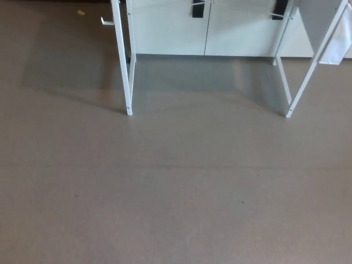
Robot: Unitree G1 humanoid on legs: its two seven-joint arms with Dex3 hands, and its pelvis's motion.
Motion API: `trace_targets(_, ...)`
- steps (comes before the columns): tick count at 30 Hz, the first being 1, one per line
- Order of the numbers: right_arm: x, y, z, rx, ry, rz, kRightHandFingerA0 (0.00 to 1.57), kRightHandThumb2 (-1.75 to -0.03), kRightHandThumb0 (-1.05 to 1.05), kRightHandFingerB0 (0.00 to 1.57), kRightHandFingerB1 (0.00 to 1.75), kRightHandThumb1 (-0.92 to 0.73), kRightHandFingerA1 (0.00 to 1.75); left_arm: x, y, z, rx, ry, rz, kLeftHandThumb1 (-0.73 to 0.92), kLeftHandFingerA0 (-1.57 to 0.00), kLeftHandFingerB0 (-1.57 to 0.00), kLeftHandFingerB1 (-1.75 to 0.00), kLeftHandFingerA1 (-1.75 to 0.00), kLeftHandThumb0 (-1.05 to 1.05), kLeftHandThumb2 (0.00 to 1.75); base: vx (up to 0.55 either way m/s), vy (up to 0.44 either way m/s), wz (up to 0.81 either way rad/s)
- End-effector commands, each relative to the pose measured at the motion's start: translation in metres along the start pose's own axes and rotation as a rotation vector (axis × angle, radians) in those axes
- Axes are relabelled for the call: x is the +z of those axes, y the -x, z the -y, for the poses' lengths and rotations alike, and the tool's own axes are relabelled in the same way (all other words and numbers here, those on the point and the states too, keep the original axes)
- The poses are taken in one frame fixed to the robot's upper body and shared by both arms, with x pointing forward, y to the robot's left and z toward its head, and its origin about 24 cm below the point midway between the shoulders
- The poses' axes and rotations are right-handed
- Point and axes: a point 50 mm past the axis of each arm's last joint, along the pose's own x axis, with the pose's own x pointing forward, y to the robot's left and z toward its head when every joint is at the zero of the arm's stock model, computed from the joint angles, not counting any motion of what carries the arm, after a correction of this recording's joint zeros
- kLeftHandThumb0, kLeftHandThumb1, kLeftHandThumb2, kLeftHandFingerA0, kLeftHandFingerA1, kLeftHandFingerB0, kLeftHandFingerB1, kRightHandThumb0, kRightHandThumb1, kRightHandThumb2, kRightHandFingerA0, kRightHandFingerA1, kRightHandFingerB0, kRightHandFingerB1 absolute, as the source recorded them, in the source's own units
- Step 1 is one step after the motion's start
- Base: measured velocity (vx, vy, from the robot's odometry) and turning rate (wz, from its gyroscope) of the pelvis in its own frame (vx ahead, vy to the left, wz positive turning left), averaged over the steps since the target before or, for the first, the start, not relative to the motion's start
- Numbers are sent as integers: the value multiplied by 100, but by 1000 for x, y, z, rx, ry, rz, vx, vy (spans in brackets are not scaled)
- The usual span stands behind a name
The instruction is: The robot walks towards a desk on which a file tray is kept in the middle and a toilet paper roll is kept on its right. The robot uses its right hand to hook on finger in the gap of the roll and grabs it, lifts it and places it on the tray.
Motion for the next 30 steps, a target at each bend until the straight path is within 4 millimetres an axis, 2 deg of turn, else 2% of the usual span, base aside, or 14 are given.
trace_targets(1,1,1,6,-52,-44,12,7,-79,-74,13,40,-47,37,5,0,-5,-2,4,24,80,-27,-33,-61,-68,-71,64,129,-144,7)
trace_targets(4,3,1,6,-29,-17,17,1,-86,-74,9,36,-48,31,5,2,-5,-13,-55,50,83,-24,-32,-60,-66,-72,65,45,-161,-2)
trace_targets(8,6,-1,9,-9,25,-30,0,-85,-88,7,16,-55,11,6,1,-5,-2,-18,37,82,-27,-35,-59,-68,-70,64,-49,-101,-3)
trace_targets(9,6,-1,8,-19,48,-11,0,-88,-81,4,22,-54,23,7,1,-5,1,-24,35,82,-37,-38,-65,-77,-70,65,0,0,0)
trace_targets(12,8,0,10,2,-61,10,2,-84,-68,5,25,-46,37,8,0,-5,0,35,30,79,-32,-34,-62,-71,-69,64,13,21,-3)
trace_targets(17,6,1,9,-21,6,19,2,-87,-76,10,28,-50,37,10,0,-5,7,-1,31,81,-28,-32,-59,-65,-71,64,64,147,10)
trace_targets(18,7,0,9,-20,1,17,1,-84,-69,7,28,-46,35,11,-1,-5,11,-9,31,81,-30,-33,-60,-67,-71,64,43,32,-56)
trace_targets(19,8,-1,8,-16,-47,22,7,-60,-63,12,25,-60,35,11,-1,-5,11,-6,28,81,-30,-33,-61,-68,-71,64,40,35,9)
trace_targets(21,8,-1,6,-31,-26,29,5,-61,-64,13,25,-62,35,11,-1,-5,7,1,30,81,-28,-32,-61,-68,-71,64,42,66,-1)
trace_targets(22,12,-1,10,-15,21,19,1,-86,-70,8,35,-48,30,14,-1,-6,21,-13,29,80,-33,-35,-61,-68,-71,64,0,0,0)
trace_targets(24,14,-1,11,-13,12,19,0,-84,-74,3,31,-48,27,14,-2,-5,21,20,28,79,-29,-32,-60,-68,-71,64,26,39,3)
trace_targets(25,14,-1,10,-22,4,29,2,-86,-73,9,31,-47,33,15,-1,-6,11,20,39,80,-25,-29,-61,-67,-70,64,60,0,8)
trace_targets(28,15,-1,10,-31,56,33,2,-87,-77,10,31,-50,30,16,-1,-6,8,23,45,80,-29,-32,-66,-71,-71,64,79,-33,6)
trace_targets(30,17,-3,9,-69,39,49,5,-80,-69,10,41,-48,41,16,-2,-6,10,25,43,80,-31,-33,-62,-69,-71,64,78,-104,3)
